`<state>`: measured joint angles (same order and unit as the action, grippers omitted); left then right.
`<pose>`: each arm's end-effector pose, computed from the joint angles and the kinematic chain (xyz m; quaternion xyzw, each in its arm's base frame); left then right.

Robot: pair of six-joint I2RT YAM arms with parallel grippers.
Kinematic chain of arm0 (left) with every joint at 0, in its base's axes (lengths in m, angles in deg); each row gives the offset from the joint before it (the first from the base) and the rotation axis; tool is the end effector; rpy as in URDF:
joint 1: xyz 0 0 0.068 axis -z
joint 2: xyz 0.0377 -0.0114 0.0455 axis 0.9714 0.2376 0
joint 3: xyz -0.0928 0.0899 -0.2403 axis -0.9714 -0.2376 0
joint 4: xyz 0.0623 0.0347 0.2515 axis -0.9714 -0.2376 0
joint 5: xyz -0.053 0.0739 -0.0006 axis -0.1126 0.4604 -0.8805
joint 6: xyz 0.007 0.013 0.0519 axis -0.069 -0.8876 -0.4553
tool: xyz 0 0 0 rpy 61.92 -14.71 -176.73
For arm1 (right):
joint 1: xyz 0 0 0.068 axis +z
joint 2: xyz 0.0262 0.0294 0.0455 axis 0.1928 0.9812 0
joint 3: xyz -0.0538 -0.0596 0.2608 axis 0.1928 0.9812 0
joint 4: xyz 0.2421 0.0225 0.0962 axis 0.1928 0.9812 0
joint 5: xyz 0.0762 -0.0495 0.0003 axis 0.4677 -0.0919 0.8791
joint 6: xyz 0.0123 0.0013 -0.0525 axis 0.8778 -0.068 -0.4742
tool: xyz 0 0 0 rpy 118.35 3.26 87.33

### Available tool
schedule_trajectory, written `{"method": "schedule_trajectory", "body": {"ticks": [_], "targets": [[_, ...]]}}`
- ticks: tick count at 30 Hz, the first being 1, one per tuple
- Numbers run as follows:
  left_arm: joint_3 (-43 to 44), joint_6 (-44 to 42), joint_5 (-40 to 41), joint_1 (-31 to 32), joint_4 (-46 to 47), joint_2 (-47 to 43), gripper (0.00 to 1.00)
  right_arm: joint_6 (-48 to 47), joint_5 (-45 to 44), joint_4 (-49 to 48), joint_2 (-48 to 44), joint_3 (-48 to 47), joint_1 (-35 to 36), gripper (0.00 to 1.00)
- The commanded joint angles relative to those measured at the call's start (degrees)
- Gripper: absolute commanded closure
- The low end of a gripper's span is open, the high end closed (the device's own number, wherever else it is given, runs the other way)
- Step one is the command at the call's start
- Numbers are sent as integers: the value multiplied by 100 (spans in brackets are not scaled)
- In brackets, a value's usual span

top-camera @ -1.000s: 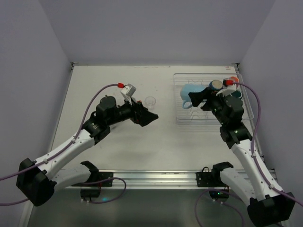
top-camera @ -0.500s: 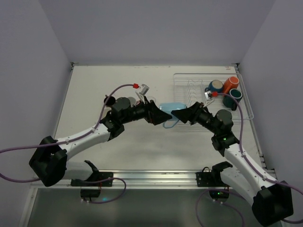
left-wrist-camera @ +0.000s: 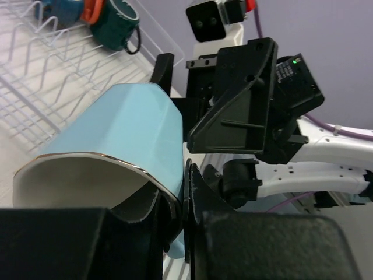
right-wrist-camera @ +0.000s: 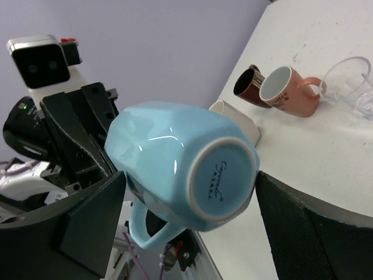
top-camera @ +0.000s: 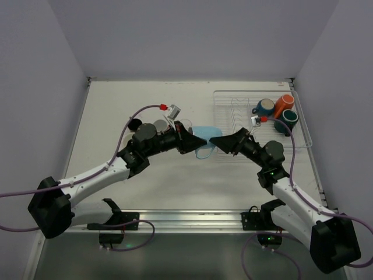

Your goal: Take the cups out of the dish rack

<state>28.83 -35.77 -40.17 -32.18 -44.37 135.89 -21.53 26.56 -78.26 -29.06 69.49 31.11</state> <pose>0.1938 -0.2079 0.3070 0.1350 0.6925 -0.5949 0.3851 0.1813 0.0862 0.2602 0.0214 0.6564 0.6151 0.4362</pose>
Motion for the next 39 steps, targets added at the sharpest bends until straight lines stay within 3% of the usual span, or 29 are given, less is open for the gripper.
{"method": "schedule_trajectory", "body": {"ticks": [1,5,6,8,12,15,25,31,39], "targets": [[275,-862,996,40,-789,-418,92,-330,-247,149,-227,-66,75,4],[669,-1487,1909,40,-2264,-700,97,-708,-414,921,-509,-190,67,1],[827,-1628,2111,40,-3155,-648,98,-779,-502,1055,-571,-207,75,1],[1363,-2032,2568,31,-3968,-507,98,-1016,-590,1449,-720,-242,67,1],[2189,-2551,3141,31,-6033,273,99,-1385,-827,1978,-852,-304,75,1],[2480,-2798,3501,31,-6686,722,100,-1561,-915,2207,-826,-374,75,1],[2446,-3070,4310,5,-6803,1453,100,-1719,-854,2286,-730,-383,67,1],[2323,-3176,4240,-48,-6452,1831,100,-1729,-758,2234,-633,-401,75,1],[2314,-3299,3722,-338,-6372,2147,85,-1790,-854,2366,-738,-409,67,1]]}}
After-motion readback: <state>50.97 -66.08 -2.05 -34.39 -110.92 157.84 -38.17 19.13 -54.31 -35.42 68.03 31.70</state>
